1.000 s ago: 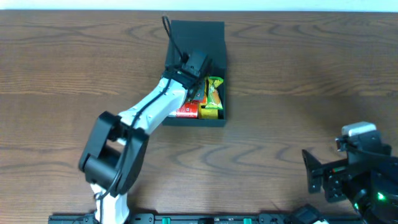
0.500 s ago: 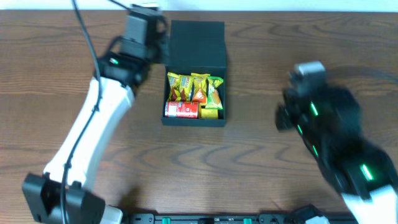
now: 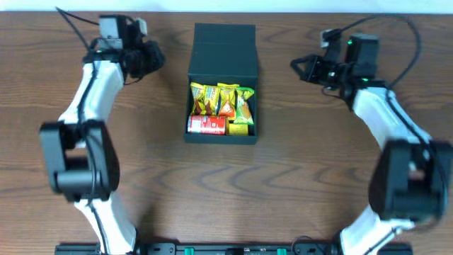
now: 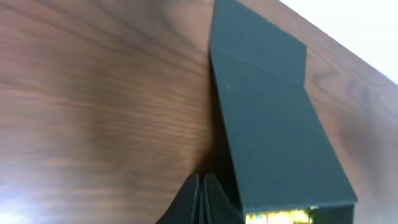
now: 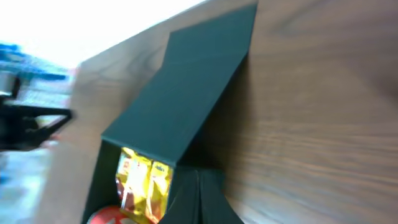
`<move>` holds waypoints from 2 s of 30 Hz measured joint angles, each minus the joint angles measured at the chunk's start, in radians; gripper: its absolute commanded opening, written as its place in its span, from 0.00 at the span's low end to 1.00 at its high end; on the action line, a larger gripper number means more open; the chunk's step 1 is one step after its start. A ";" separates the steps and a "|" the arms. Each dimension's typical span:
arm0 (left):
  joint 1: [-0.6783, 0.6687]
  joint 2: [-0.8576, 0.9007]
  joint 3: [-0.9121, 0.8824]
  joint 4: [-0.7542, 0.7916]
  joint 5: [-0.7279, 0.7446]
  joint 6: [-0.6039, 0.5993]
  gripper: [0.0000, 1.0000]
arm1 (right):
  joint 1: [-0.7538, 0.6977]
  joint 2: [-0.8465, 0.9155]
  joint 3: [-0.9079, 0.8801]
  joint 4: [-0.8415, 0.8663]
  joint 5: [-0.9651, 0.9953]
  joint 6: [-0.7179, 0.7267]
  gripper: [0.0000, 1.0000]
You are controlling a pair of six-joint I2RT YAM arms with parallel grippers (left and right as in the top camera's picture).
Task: Pack container
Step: 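Move both grippers to the left and right edges of the raised lid, then grasp the lid edges with the left and right grippers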
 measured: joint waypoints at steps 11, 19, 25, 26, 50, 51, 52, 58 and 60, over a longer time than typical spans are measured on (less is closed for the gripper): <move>-0.005 0.192 0.000 0.167 0.165 -0.174 0.06 | 0.017 0.318 0.179 0.117 -0.193 0.220 0.02; -0.018 0.192 0.004 0.269 0.214 -0.211 0.06 | 0.087 0.400 0.224 0.129 -0.213 0.260 0.02; -0.018 0.192 0.005 0.326 0.241 -0.214 0.06 | 0.090 0.400 0.224 0.129 -0.198 0.266 0.02; -0.018 0.192 0.005 0.325 0.243 -0.214 0.13 | 0.090 0.400 0.224 0.130 -0.193 0.266 0.02; -0.066 0.207 0.008 0.293 0.114 -0.236 0.06 | 0.094 0.462 0.224 0.213 -0.106 0.295 0.01; -0.070 0.222 0.008 0.310 0.111 -0.250 0.06 | 0.097 0.462 0.225 0.224 -0.103 0.301 0.02; -0.071 0.239 0.008 0.322 0.111 -0.264 0.06 | 0.101 0.462 0.225 0.227 -0.100 0.306 0.02; -0.071 0.296 0.008 0.348 0.117 -0.300 0.06 | 0.126 0.462 0.227 0.229 -0.076 0.324 0.02; -0.071 0.296 0.008 0.356 0.115 -0.308 0.06 | 0.135 0.462 0.235 0.228 -0.069 0.325 0.01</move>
